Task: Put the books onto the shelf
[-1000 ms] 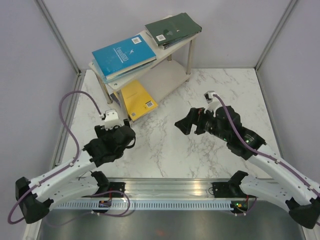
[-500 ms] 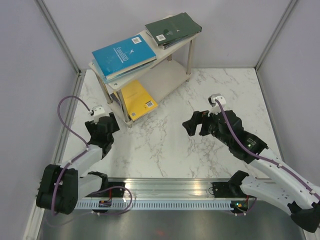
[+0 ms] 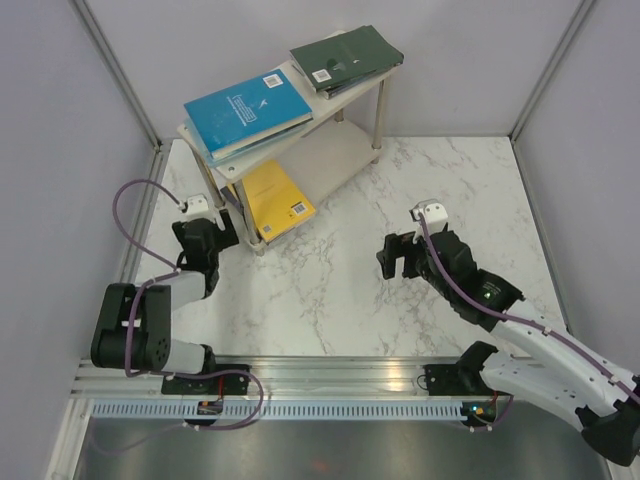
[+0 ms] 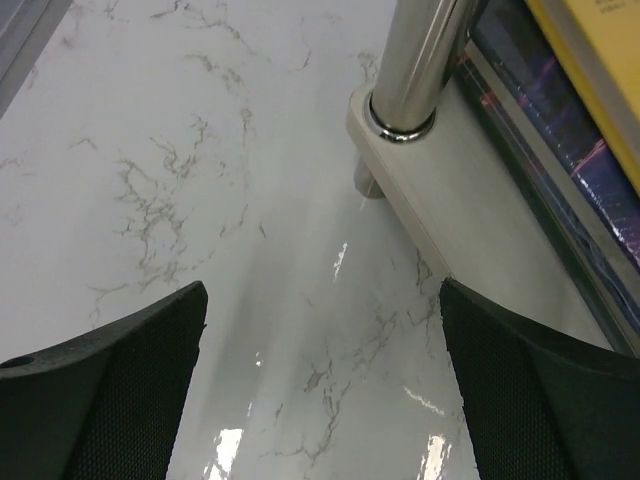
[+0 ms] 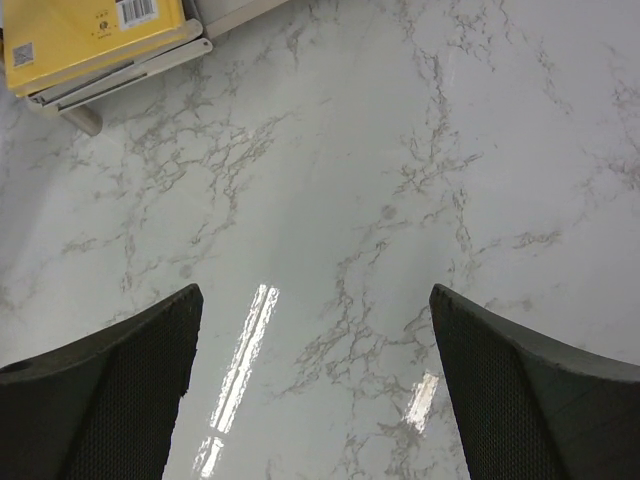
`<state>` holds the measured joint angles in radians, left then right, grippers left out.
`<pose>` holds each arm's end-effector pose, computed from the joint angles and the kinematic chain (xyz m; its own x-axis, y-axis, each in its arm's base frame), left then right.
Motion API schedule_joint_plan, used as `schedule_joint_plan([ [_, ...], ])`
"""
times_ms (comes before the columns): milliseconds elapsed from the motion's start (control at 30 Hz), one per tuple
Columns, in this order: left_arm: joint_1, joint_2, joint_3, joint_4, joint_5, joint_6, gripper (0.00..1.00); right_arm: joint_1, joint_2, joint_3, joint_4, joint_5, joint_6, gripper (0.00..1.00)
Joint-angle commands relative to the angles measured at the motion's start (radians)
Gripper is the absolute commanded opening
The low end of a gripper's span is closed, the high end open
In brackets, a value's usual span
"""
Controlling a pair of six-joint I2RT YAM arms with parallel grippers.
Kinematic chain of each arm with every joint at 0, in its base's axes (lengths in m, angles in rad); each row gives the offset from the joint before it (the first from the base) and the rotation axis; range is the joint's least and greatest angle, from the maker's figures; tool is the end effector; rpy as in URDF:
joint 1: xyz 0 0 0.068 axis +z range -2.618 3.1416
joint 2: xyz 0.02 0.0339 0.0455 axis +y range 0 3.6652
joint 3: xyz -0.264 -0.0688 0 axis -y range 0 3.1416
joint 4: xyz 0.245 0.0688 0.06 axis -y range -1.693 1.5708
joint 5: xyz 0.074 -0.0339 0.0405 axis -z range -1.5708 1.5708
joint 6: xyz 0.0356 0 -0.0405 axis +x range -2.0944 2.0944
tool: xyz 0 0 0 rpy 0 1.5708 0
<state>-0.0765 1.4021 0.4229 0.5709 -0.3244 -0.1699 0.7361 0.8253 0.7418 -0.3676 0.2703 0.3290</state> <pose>0.2611 -0.0086 0.1611 -0.3531 -0.1337 -0.9260 -0.2830 0.9586 -0.0305 0.1454 0.1189 0.2996 -0.4573 0.0059 -0.8893 -0.3394 0.9231 0.1806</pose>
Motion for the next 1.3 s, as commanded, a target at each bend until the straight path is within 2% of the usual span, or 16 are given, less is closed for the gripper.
schedule_joint_plan([
  [0,0.056,0.012,0.034,0.110,0.174,0.053,1.00,0.003,0.018,-0.030,0.087,0.050,-0.031,0.98],
  [133,0.073,0.008,-0.009,0.184,0.277,0.076,1.00,0.003,0.058,-0.033,0.110,0.030,0.004,0.98],
  [300,0.073,0.003,-0.030,0.230,0.304,0.092,1.00,0.003,0.057,-0.053,0.119,0.015,0.036,0.98],
  [433,0.069,-0.002,-0.131,0.394,0.357,0.130,1.00,0.003,0.017,-0.079,0.136,0.038,0.050,0.98],
  [500,0.060,0.030,-0.206,0.624,0.335,0.145,1.00,0.003,-0.006,-0.088,0.136,0.046,0.051,0.98],
  [533,0.052,0.044,-0.208,0.620,0.297,0.139,0.99,0.003,-0.015,-0.091,0.136,0.059,0.053,0.98],
  [567,0.038,0.019,-0.199,0.542,0.297,0.145,1.00,0.003,-0.040,-0.096,0.134,0.069,0.047,0.98],
  [733,0.034,0.032,-0.211,0.589,0.286,0.148,1.00,0.003,-0.139,-0.166,0.151,0.178,0.027,0.98],
  [900,0.034,0.028,-0.208,0.580,0.289,0.147,1.00,0.003,-0.190,-0.268,0.219,0.234,-0.094,0.98],
  [1033,0.034,0.028,-0.208,0.572,0.289,0.148,1.00,0.003,-0.170,-0.358,0.367,0.335,-0.231,0.98],
  [1100,0.034,0.029,-0.208,0.570,0.289,0.147,1.00,-0.007,-0.144,-0.392,0.451,0.439,-0.257,0.98],
  [1133,0.034,0.028,-0.207,0.570,0.289,0.147,1.00,-0.018,-0.106,-0.403,0.528,0.426,-0.318,0.98],
  [1267,0.034,0.028,-0.208,0.570,0.289,0.147,1.00,-0.205,0.041,-0.441,0.686,0.310,-0.355,0.98],
])
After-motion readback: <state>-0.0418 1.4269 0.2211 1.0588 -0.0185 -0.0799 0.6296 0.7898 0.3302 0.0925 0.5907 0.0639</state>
